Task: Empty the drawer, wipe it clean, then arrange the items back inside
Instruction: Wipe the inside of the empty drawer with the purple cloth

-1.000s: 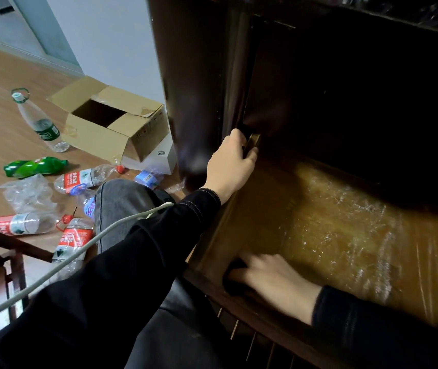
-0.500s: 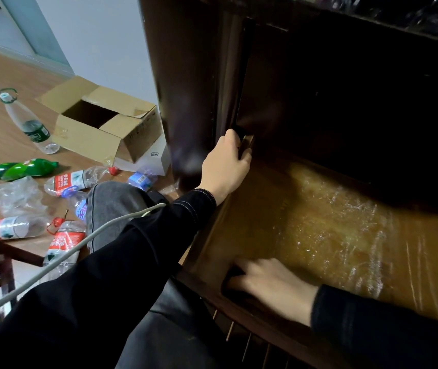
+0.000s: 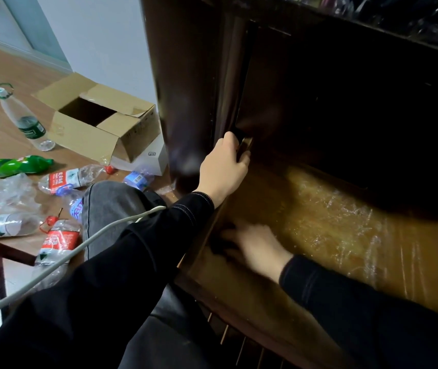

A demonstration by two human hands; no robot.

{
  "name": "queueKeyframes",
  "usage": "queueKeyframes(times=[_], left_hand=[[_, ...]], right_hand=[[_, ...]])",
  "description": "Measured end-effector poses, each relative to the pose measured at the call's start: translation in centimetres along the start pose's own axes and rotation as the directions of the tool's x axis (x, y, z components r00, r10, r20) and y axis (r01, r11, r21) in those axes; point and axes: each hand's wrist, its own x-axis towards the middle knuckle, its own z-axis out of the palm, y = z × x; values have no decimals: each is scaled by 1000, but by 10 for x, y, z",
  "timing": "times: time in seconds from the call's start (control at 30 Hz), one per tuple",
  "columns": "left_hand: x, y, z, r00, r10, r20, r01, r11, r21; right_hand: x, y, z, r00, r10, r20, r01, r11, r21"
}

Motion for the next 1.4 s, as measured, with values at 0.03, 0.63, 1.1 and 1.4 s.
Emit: queueKeyframes(times=[0.03,0.63,1.1,1.4], left_hand=[[1,0,0,1000,-4,-3,4,1000,-1],[-1,3,-3,1000,-2,14,1,1000,25],[-8,4,-6,998,55,8,-56,995,81],[-50,31,-19,786,507,354,-615,578,537]], right_hand=[[16,10,-12,995,90,-34,-90,996,-10],[51,24,-27,924,371,-91,-377,925,-53],[38,59,-29,857,494,-148,-500,866,-2],[-47,25,-4,981,195,20,-194,978,-72]])
